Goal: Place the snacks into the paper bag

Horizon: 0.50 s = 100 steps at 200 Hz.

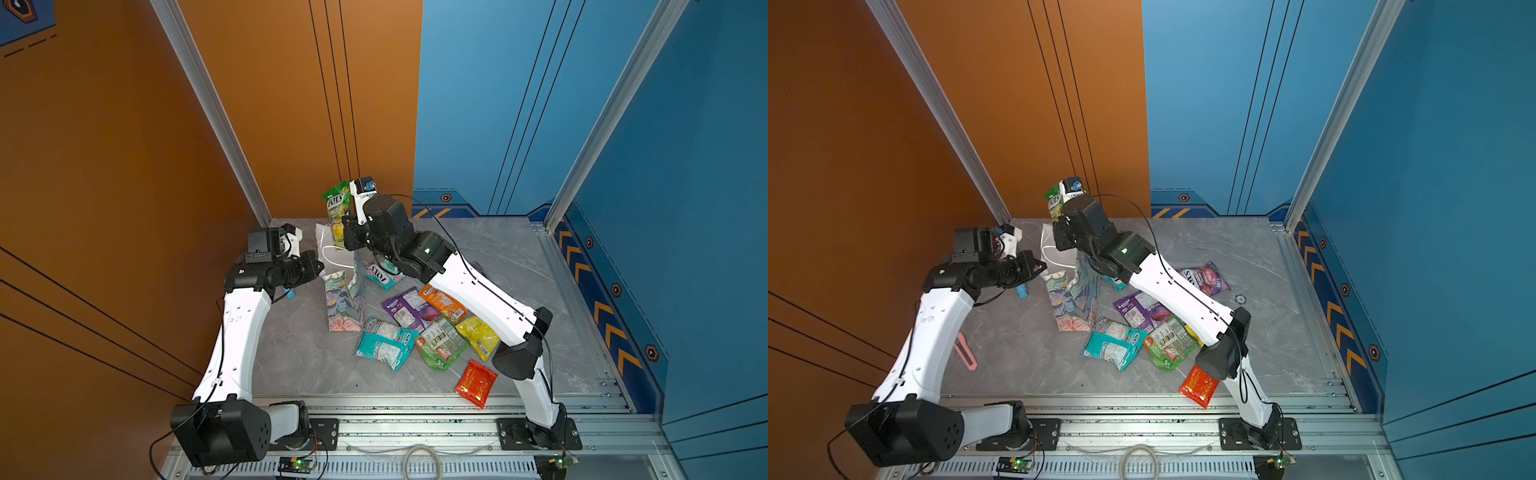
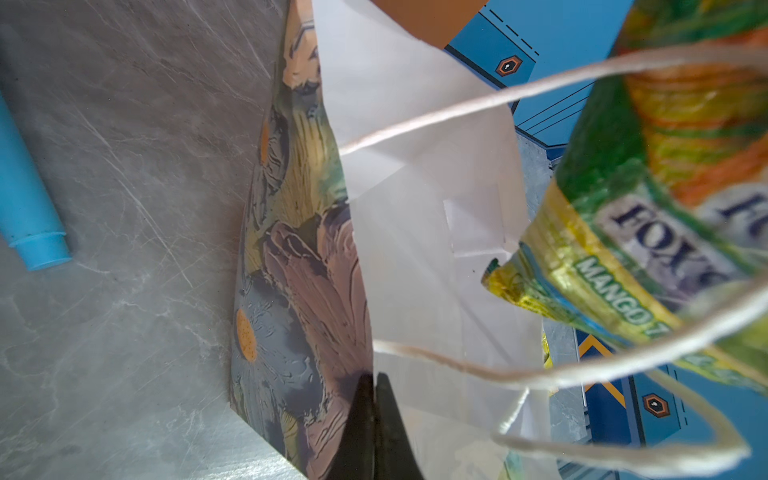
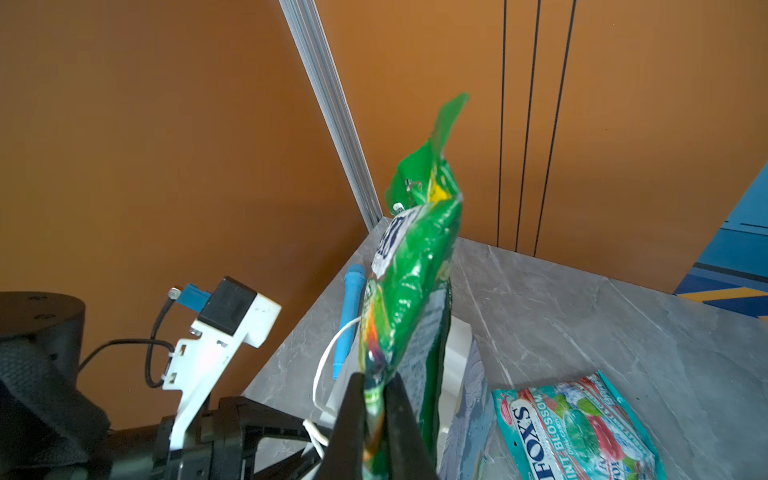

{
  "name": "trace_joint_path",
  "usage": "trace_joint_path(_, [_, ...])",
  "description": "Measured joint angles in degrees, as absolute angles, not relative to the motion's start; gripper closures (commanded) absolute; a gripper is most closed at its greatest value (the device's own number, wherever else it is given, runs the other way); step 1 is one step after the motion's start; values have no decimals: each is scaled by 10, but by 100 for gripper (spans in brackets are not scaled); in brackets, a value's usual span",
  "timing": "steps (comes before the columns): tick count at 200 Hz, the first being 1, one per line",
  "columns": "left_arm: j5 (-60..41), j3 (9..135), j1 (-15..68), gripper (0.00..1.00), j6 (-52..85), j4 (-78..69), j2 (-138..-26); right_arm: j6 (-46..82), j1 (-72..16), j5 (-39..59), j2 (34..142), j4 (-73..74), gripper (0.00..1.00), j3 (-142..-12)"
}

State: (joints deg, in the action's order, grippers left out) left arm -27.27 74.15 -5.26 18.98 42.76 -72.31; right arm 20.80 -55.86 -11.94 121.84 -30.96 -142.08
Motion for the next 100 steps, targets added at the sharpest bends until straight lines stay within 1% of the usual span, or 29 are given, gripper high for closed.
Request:
trace_joint_path(62, [-273, 740, -54, 100, 192, 425, -723, 210, -561, -118, 1253, -311, 100, -1433])
trace_joint_path(100, [-273, 739, -60, 100, 196, 423, -719, 208, -566, -122, 1255, -335, 100, -1439])
